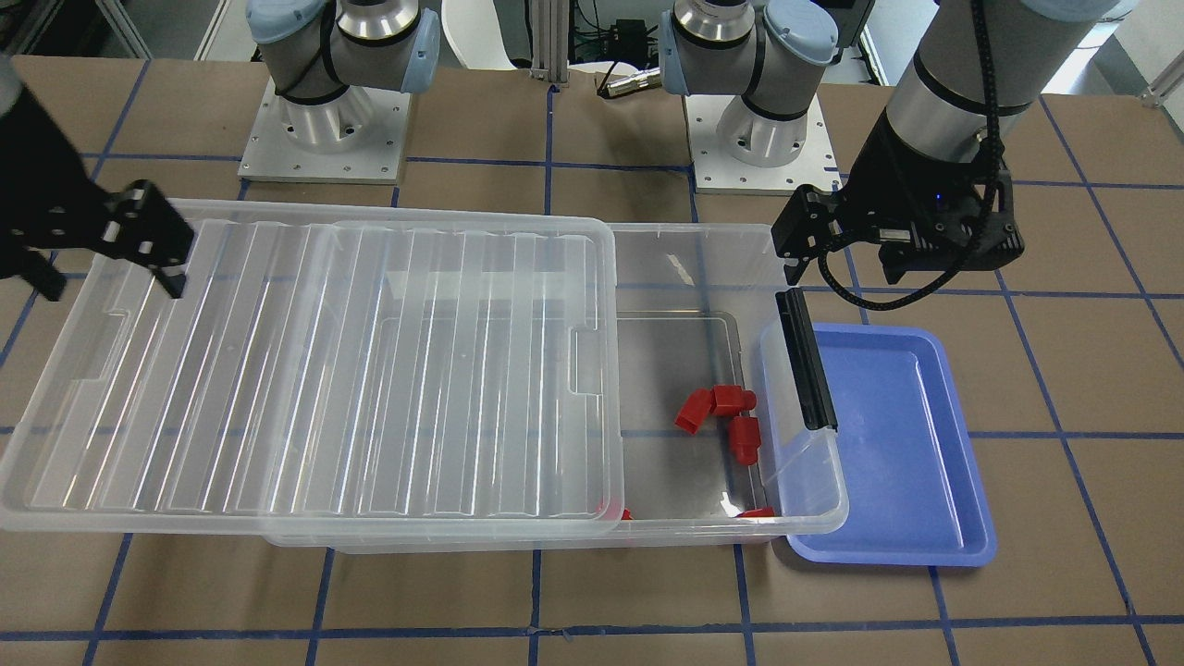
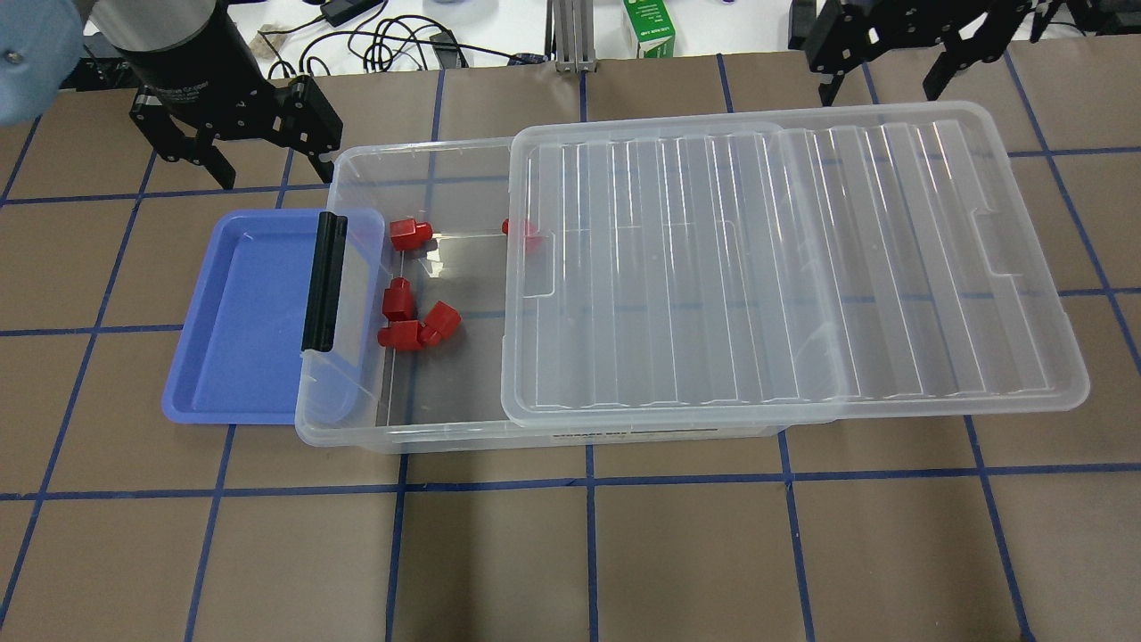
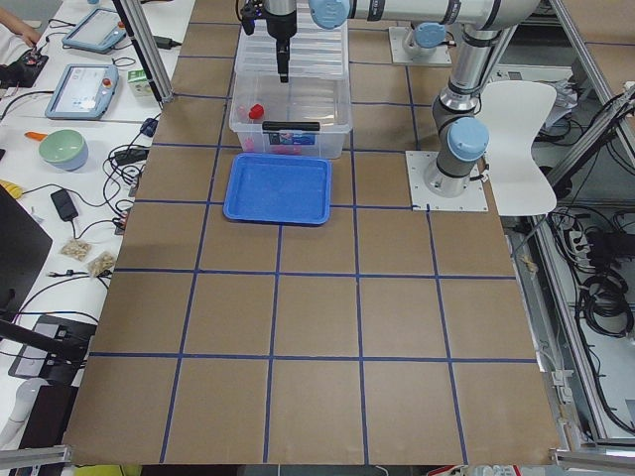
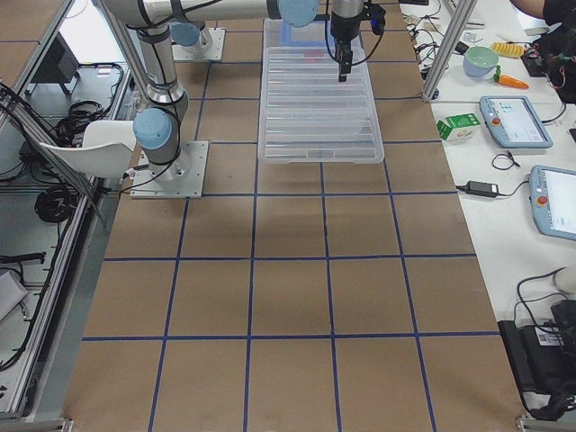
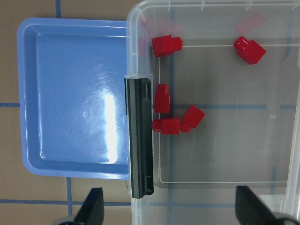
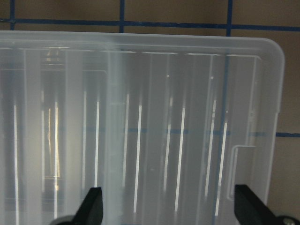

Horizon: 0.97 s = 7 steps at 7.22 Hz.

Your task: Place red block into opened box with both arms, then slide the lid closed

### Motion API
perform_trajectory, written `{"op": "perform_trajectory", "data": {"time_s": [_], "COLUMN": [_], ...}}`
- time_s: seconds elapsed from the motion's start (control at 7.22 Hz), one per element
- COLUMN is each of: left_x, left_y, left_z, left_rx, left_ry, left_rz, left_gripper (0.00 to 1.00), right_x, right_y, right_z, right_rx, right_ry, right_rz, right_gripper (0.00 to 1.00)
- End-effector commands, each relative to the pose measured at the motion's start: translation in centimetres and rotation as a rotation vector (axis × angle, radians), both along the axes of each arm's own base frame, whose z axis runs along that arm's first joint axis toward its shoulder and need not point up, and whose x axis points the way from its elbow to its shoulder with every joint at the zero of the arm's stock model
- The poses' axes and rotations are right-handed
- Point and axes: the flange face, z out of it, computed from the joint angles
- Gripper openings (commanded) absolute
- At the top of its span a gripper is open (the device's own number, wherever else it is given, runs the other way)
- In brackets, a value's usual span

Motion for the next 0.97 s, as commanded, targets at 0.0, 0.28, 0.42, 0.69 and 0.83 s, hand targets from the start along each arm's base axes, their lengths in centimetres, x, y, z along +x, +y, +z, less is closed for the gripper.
{"op": "perform_trajectory", "data": {"time_s": [0.0, 0.28, 0.42, 0.69, 0.83], "left_x": [0.0, 0.0, 0.0, 0.0, 0.0], "left_y": [0.3, 0.2, 0.4, 0.5, 0.5], "left_z": [0.2, 0.6, 1.0, 1.1, 1.1], "left_rx": [-0.009, -0.03, -0.036, -0.041, -0.041], "left_ry": [-0.002, -0.004, -0.006, -0.006, -0.006], "left_rz": [-0.004, -0.003, 0.0, 0.005, 0.005], "left_gripper": [1.0, 1.0, 1.0, 1.0, 1.0], "right_x": [-14.0, -20.3, -20.2, -19.6, -19.4], "right_y": [1.0, 2.7, 3.2, 4.2, 4.3], "right_z": [-2.3, -10.5, -14.3, -17.1, -17.7], "right_rx": [0.033, 0.065, 0.051, 0.037, 0.047], "right_ry": [-0.005, -0.027, -0.02, -0.015, -0.019], "right_rz": [0.085, 0.012, 0.021, 0.019, 0.018], "right_gripper": [1.0, 1.0, 1.0, 1.0, 1.0]}}
